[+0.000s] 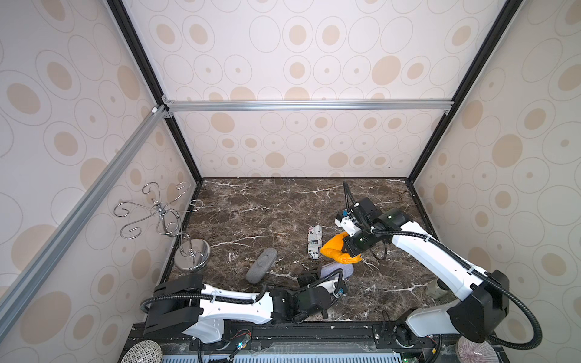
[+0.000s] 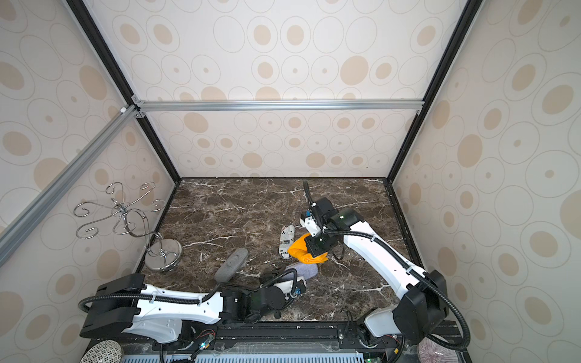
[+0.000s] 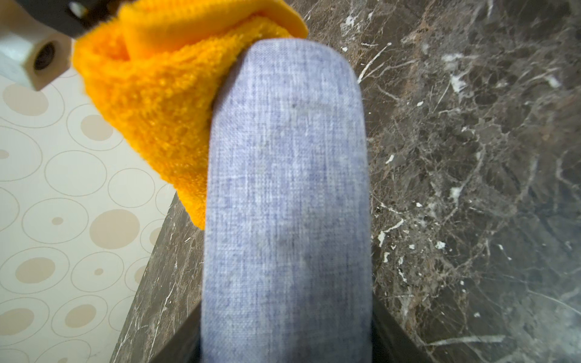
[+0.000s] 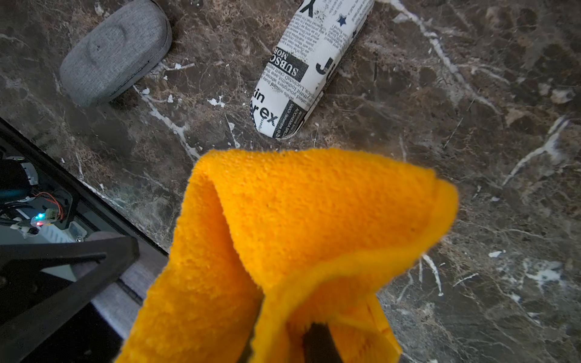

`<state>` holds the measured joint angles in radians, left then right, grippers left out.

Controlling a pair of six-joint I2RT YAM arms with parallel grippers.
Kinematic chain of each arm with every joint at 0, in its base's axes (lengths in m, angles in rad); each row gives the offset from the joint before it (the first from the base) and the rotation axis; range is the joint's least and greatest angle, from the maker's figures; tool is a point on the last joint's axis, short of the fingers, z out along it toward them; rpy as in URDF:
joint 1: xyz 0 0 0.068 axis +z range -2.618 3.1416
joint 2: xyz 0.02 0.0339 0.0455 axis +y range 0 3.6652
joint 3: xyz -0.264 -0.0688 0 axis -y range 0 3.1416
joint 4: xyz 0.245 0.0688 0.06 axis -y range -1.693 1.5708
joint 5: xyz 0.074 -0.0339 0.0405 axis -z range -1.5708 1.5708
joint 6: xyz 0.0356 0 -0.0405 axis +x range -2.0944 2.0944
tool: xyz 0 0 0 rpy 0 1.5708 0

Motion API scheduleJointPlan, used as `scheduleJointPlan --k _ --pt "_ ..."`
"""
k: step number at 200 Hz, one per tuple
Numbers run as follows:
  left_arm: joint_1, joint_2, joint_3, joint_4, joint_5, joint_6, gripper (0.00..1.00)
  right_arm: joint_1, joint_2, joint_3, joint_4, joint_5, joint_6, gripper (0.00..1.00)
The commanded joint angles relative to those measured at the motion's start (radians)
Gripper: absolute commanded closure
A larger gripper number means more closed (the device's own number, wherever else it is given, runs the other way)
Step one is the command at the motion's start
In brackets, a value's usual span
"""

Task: Wipe the eyeglass case
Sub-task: Wipe the dirt from the eyeglass case.

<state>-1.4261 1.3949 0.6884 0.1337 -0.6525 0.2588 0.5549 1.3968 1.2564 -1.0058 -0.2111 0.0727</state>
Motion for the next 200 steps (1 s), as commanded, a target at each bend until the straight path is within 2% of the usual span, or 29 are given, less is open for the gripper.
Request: scheduleJointPlan --k 1,74,102,139,200 --pt "0.0 -0.014 0.012 0.062 -0.05 -0.025 0.57 0.044 0.01 0.031 -0.039 -0.027 -0.007 1.0" --pt "0.001 0.015 0.032 0.066 -0.02 -0.05 0.57 0.192 0.149 0.133 0.068 -0.098 0.048 1.0" --pt "0.001 -0.011 0.012 0.068 -0.015 -0.07 0.57 0.187 0.133 0.1 0.086 -0.028 0.079 1.0" --pt "0.0 -0.044 -0.024 0.049 -0.034 -0.13 0.57 0.093 0.012 0.005 0.086 -0.003 0.115 1.0" --pt "0.006 -0.139 -0.116 0.023 -0.012 -0.318 0.57 -0.095 -0.277 -0.213 0.1 0.01 0.18 1.0"
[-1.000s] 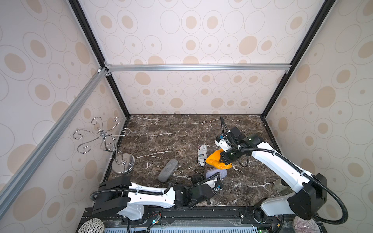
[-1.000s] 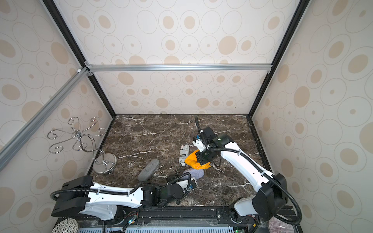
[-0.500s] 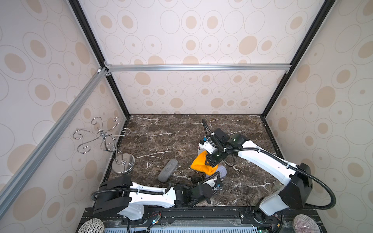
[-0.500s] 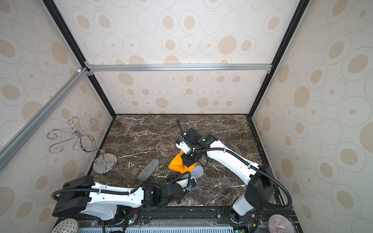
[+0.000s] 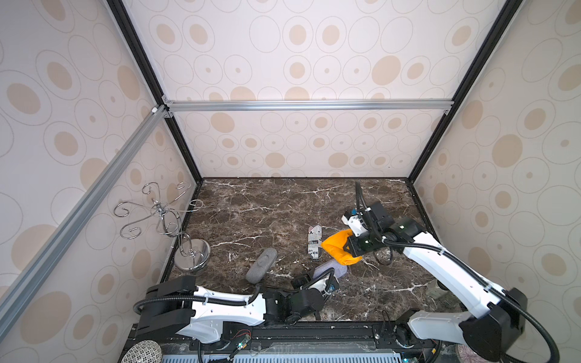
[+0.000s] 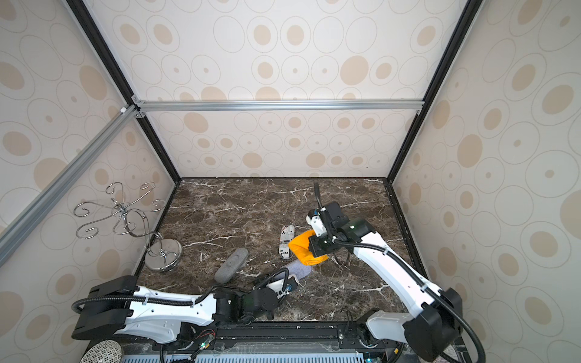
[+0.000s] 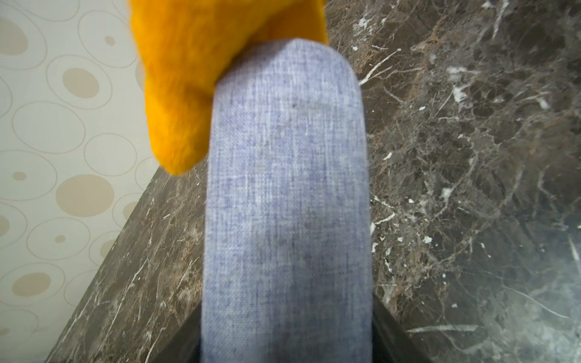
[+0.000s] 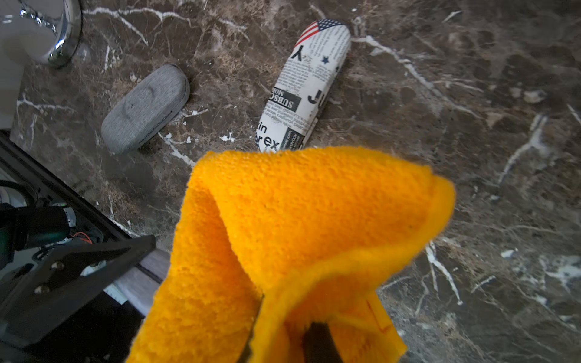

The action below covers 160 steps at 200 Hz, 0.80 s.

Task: Wipe the eyeglass case
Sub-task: Wipe the dirt from the eyeglass case, then place the eyeglass case at the center of the board.

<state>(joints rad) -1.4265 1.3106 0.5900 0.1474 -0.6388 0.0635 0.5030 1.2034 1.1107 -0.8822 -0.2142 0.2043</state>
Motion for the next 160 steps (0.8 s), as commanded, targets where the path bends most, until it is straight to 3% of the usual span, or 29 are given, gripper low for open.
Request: scheduleJointPlan --k 1,62,121,160 --pt "0.007 -0.056 -0.018 0.008 -0.024 -0.126 0.57 -0.045 -0.088 -0.069 -0.022 0.013 0.051 1.0" --pt "0.137 -0.158 -0.08 -0.109 0.115 -0.504 0.54 -0.049 -0.292 -0.244 0.086 -0.064 0.091 1.0" --pt "0.246 -0.108 -0.085 -0.19 0.205 -0.86 0.55 -0.043 -0.372 -0.345 0.193 -0.132 0.113 1.0" --pt "0.306 -0.07 -0.134 -0.132 0.305 -0.945 0.54 -0.042 -0.377 -0.354 0.193 -0.131 0.106 1.0"
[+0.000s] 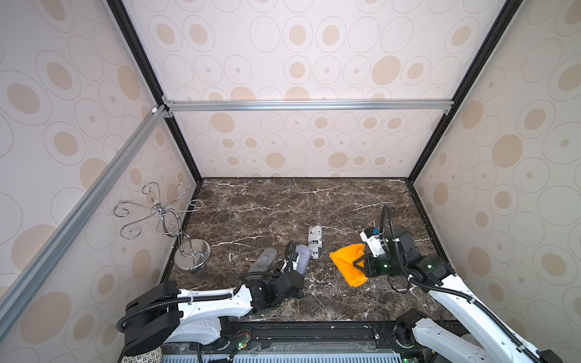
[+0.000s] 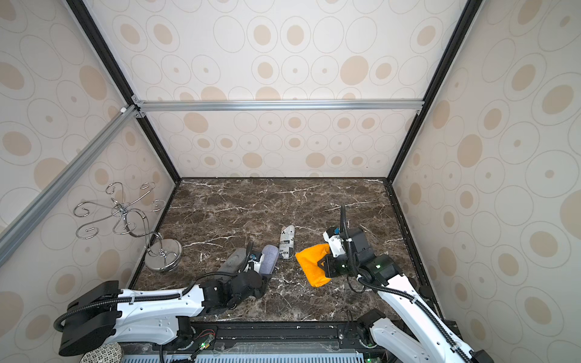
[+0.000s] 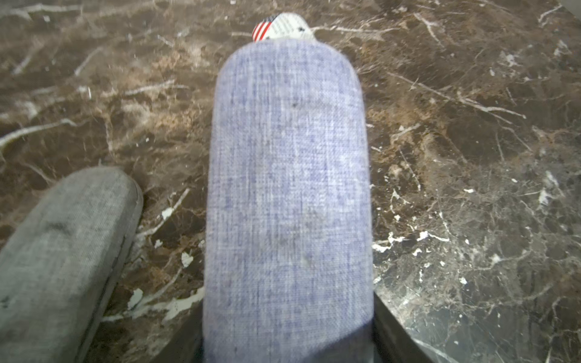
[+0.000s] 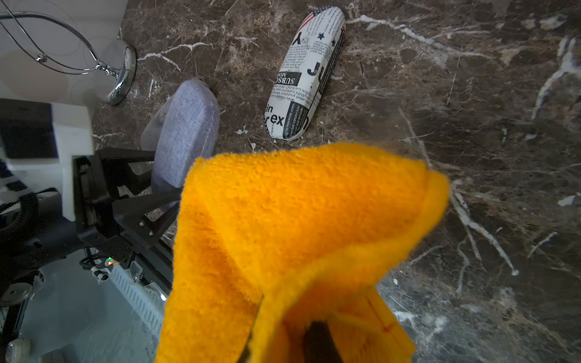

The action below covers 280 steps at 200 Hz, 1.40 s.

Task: Wipe the eyeglass case
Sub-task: Place the eyeglass case at the center of the board.

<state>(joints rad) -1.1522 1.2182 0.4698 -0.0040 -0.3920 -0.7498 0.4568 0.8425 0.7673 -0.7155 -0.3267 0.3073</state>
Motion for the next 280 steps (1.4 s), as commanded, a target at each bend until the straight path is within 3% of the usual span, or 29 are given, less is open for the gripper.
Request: scheduleJointPlan --k 1,50,160,240,280 --pt "0.033 0.024 -0.013 0.019 0.061 -0.133 0.54 0.004 -0.016 -0.01 0.026 -0.019 0.002 1.0" --pt "0.045 0.1 -0.003 0.014 0.115 -0.168 0.51 0.006 -0.022 -0.014 0.024 -0.014 0.001 1.0" --pt "0.041 0.069 -0.03 -0.125 0.039 -0.267 0.41 0.006 -0.018 -0.018 0.025 -0.012 0.0 1.0" --pt "0.016 0.019 -0.036 -0.152 0.08 -0.269 0.08 0.008 -0.023 -0.027 0.031 -0.019 -0.001 1.0" --pt "-0.052 0.039 0.0 -0.186 0.117 -0.288 0.03 0.009 -0.011 -0.019 0.03 -0.006 -0.004 1.0"
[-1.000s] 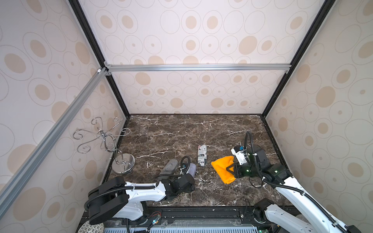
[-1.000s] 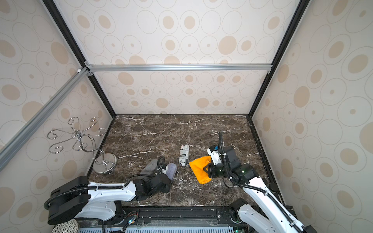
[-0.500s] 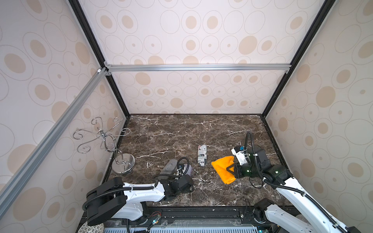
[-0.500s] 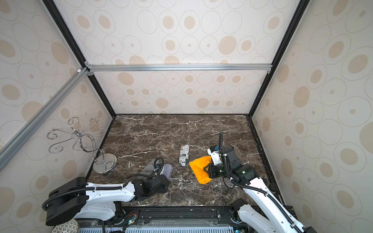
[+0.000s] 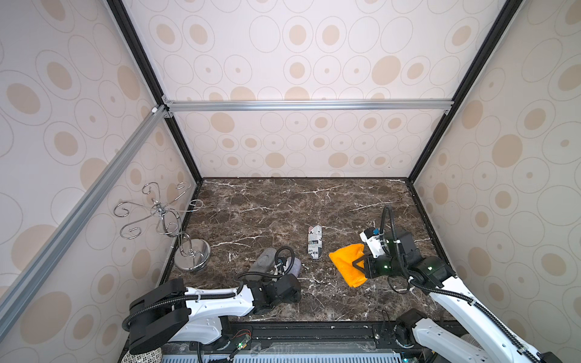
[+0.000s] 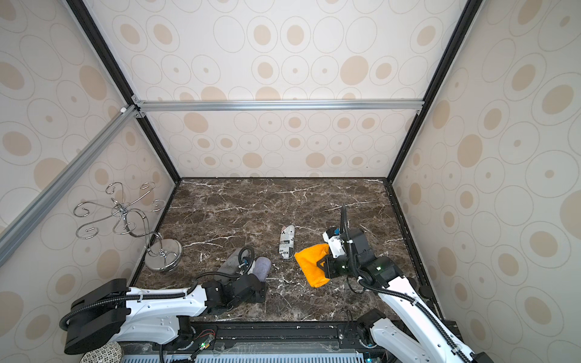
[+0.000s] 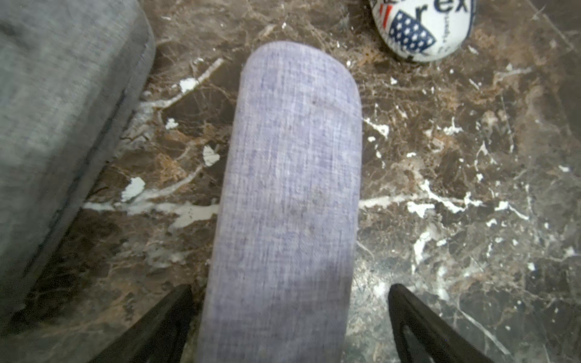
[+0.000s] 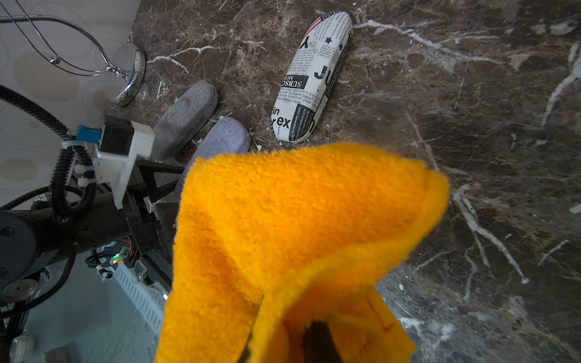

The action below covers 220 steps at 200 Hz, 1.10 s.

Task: Wipe the eyeglass case
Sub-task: Place the eyeglass case at the center of the board.

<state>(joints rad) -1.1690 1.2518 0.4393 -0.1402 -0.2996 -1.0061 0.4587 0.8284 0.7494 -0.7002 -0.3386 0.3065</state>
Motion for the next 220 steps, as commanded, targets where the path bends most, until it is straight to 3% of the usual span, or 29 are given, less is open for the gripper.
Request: scheduleJointPlan --k 1,59,128,184,220 --pt "-0.037 0.006 0.031 -0.05 0.026 -0.032 0.03 0.006 0.003 -0.002 0.015 0.006 -0.004 1.0" --pt "-0.085 -0.002 0.075 0.024 0.105 -0.037 0.13 0.006 -0.006 -0.004 0.008 0.012 -0.004 1.0" --pt "-0.082 0.034 0.132 0.141 0.164 0.032 0.13 0.006 -0.011 -0.005 0.005 0.019 -0.004 1.0" --pt "-0.024 0.088 0.17 0.211 0.234 0.095 0.12 0.007 -0.018 0.003 -0.011 0.026 -0.005 1.0" --pt "0.023 0.109 0.189 0.222 0.221 0.172 0.11 0.007 -0.013 0.004 -0.013 0.028 -0.005 1.0"
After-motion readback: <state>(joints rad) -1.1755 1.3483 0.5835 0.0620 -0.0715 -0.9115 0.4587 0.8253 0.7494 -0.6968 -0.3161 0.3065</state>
